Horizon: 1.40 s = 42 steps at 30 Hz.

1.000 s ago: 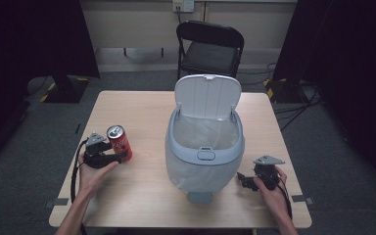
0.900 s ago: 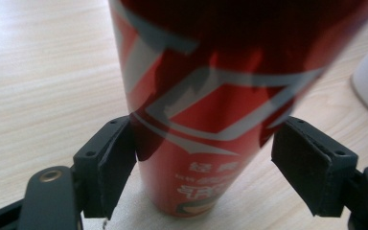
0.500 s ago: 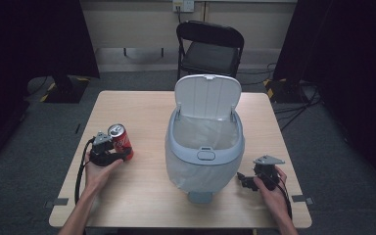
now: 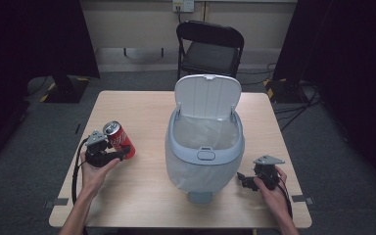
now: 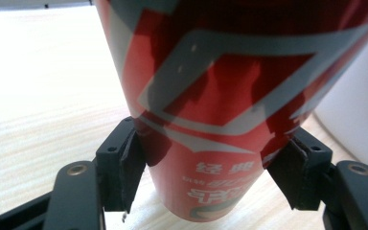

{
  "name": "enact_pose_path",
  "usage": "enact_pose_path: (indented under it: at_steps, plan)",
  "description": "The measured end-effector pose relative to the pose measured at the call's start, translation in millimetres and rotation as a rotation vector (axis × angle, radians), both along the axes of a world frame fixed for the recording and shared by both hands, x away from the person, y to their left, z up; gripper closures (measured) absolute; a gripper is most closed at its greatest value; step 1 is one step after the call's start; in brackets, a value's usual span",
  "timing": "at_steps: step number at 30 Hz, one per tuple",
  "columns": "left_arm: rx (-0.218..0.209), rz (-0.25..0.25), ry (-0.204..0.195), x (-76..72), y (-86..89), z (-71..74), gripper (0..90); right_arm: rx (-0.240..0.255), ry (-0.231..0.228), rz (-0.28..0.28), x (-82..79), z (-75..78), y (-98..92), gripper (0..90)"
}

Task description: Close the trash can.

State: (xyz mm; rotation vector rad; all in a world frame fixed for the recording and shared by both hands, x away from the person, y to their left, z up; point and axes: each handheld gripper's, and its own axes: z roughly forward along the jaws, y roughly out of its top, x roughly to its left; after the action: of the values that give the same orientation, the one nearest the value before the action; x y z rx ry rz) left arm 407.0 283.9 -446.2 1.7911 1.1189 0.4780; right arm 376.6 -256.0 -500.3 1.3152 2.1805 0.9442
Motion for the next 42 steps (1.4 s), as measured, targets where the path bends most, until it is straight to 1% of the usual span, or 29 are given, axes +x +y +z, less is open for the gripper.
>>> enact_pose_path:
  at_steps: [1, 3, 5, 6, 7, 9, 10, 12, 13, 19, 23, 24, 25, 30, 31, 33, 35, 37, 38, 42]
  plan:
    - [-0.017, -0.008, -0.002, -0.8, 0.4, 2.3, 34.1, -0.001, -0.001, 0.002, 0.1, -0.1, -0.1, 11.5]
    - [-0.023, -0.020, -0.014, -2.4, -0.1, 7.3, 34.2, -0.001, -0.001, 0.003, 0.2, -0.1, -0.2, 11.4]
    - [-0.045, -0.032, -0.022, -4.7, -0.9, 12.3, 34.2, -0.001, -0.001, 0.005, 0.3, 0.0, -0.3, 11.4]
    - [-0.037, -0.043, -0.024, -6.2, -2.3, 15.7, 34.3, -0.001, -0.001, 0.005, 0.4, 0.0, -0.4, 11.4]
    - [-0.039, -0.050, -0.030, -7.2, -3.5, 17.7, 34.2, -0.001, -0.001, 0.006, 0.4, -0.1, -0.4, 11.4]
    - [-0.046, -0.079, -0.043, -9.6, -5.3, 22.6, 34.2, -0.001, -0.001, 0.006, 0.4, -0.1, -0.4, 11.4]
    - [-0.038, -0.085, -0.049, -11.1, -6.8, 25.3, 34.2, -0.001, -0.001, 0.006, 0.4, 0.0, -0.4, 11.4]
    - [-0.036, -0.098, -0.061, -14.4, -9.7, 30.7, 34.2, -0.001, -0.001, 0.006, 0.4, -0.1, -0.4, 11.4]
    - [-0.045, -0.101, -0.060, -15.9, -10.7, 32.5, 34.2, -0.001, -0.001, 0.006, 0.4, -0.1, -0.4, 11.4]
    - [-0.061, -0.141, -0.086, -24.1, -15.9, 46.9, 34.3, -0.001, -0.001, 0.007, 0.5, -0.1, -0.4, 11.4]
    - [-0.062, -0.155, -0.110, -31.2, -18.5, 59.5, 34.3, -0.001, -0.001, 0.007, 0.5, 0.0, -0.5, 11.4]
    - [-0.065, -0.168, -0.122, -33.4, -18.4, 63.3, 34.3, -0.001, -0.001, 0.008, 0.6, -0.1, -0.5, 11.4]
    - [-0.065, -0.170, -0.134, -35.2, -18.8, 66.1, 34.3, -0.001, -0.001, 0.008, 0.6, 0.0, -0.5, 11.4]
    - [-0.062, -0.167, -0.153, -43.6, -20.9, 80.7, 34.3, -0.001, -0.001, 0.008, 0.6, -0.1, -0.5, 11.4]
    - [-0.059, -0.175, -0.160, -45.5, -21.5, 84.3, 34.3, -0.001, -0.001, 0.008, 0.6, -0.1, -0.5, 11.4]
    - [-0.048, -0.167, -0.169, -49.9, -22.7, 92.4, 34.3, -0.001, -0.001, 0.008, 0.6, 0.0, -0.5, 11.4]
    - [-0.056, -0.178, -0.186, -53.6, -22.2, 100.5, 34.3, -0.001, -0.001, 0.008, 0.6, 0.0, -0.5, 11.4]
    - [-0.078, -0.193, -0.205, -56.7, -21.4, 107.8, 34.2, -0.001, -0.001, 0.008, 0.6, 0.0, -0.5, 11.4]
    - [-0.081, -0.197, -0.217, -58.5, -21.2, 111.6, 34.2, -0.001, -0.001, 0.008, 0.6, -0.1, -0.5, 11.4]
    - [-0.091, -0.203, -0.238, -59.8, -22.8, 122.1, 34.2, -0.001, -0.001, 0.008, 0.7, 0.0, -0.5, 11.3]
